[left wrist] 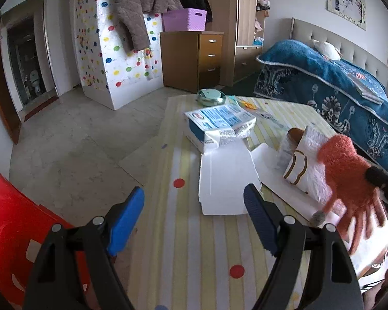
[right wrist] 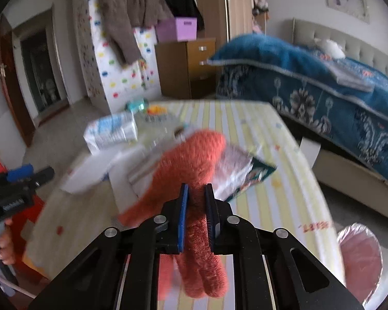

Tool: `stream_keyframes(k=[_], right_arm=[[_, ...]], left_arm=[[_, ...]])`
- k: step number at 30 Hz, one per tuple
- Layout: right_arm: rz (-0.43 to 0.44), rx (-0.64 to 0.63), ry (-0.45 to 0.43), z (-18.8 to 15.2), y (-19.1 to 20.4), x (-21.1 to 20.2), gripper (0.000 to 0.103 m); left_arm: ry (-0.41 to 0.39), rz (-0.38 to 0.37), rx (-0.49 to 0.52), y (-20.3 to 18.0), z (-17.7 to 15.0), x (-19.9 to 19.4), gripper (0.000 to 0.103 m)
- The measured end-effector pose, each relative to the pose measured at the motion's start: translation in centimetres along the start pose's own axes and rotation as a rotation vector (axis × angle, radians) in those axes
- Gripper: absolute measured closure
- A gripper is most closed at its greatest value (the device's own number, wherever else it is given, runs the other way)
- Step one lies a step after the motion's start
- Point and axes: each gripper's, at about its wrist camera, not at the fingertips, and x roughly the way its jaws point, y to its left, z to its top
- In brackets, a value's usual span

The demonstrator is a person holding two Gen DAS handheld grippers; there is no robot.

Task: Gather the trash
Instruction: 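Hold the orange glove with the right tool while the left tool grasps the milk carton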

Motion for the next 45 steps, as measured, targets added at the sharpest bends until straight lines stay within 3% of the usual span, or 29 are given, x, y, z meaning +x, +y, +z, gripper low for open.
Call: stream_keyframes(k=[6,9,16,19,22,29,34,37,39,40,41,43,45], right_arm=[[-0.021,0.014,-0.137,1.6,-0.9,-4.7,0.097],[-0.024,0.018,-0.163,2.2,-1.4,-5.9,0.097],[0.001,-0.008,-0.145,3.5,-1.1,-4.8,0.097],[0.011,-0.023,-0.139,4.0,-0.4,-3.7,0.097],[0.016,-0.028,-0.122,4.4,0.0,-2.0,0.097],[0.002,-0.018,-0.081,4.3,-0.4,0.3,0.097],[-0.002,-0.013,-0.081,4.0,-0.9,0.6,0.097],[-0.004,-0.011,-0.079,3.9,-1.0,0.8,0.097],[-0.004,-0.009,-0.079,3.9,-1.1,0.8,0.097],[-0.004,-0.006,-0.078,3.8,-1.2,0.8,0.097],[-0.003,-0.004,-0.079,3.8,-1.2,0.7,0.097],[-0.001,-0.003,-0.080,3.8,-1.4,0.6,0.097],[0.002,-0.005,-0.079,3.7,-1.4,0.6,0.097]], left_arm=[[-0.020,0.002,0.021,-0.5,0.3,-1.0,0.026],[-0.014,-0.003,0.029,-0.9,0.4,-0.6,0.026],[-0.008,-0.020,0.054,-1.5,2.3,1.8,0.026],[0.000,-0.031,0.057,-1.3,3.7,3.7,0.018],[0.025,-0.042,0.059,-1.1,4.6,6.0,0.018],[0.085,-0.068,0.100,-1.9,5.5,10.6,0.045],[0.084,-0.166,0.128,-3.1,5.2,10.5,0.063],[0.068,-0.268,0.184,-5.0,4.7,9.5,0.065],[0.051,-0.292,0.211,-5.8,4.6,8.9,0.065],[0.042,-0.286,0.219,-6.0,4.6,8.5,0.057],[0.038,-0.263,0.223,-6.1,4.5,8.2,0.031],[-0.008,-0.196,0.200,-5.6,4.7,7.6,0.006],[-0.025,-0.166,0.193,-5.3,5.1,7.7,0.006]])
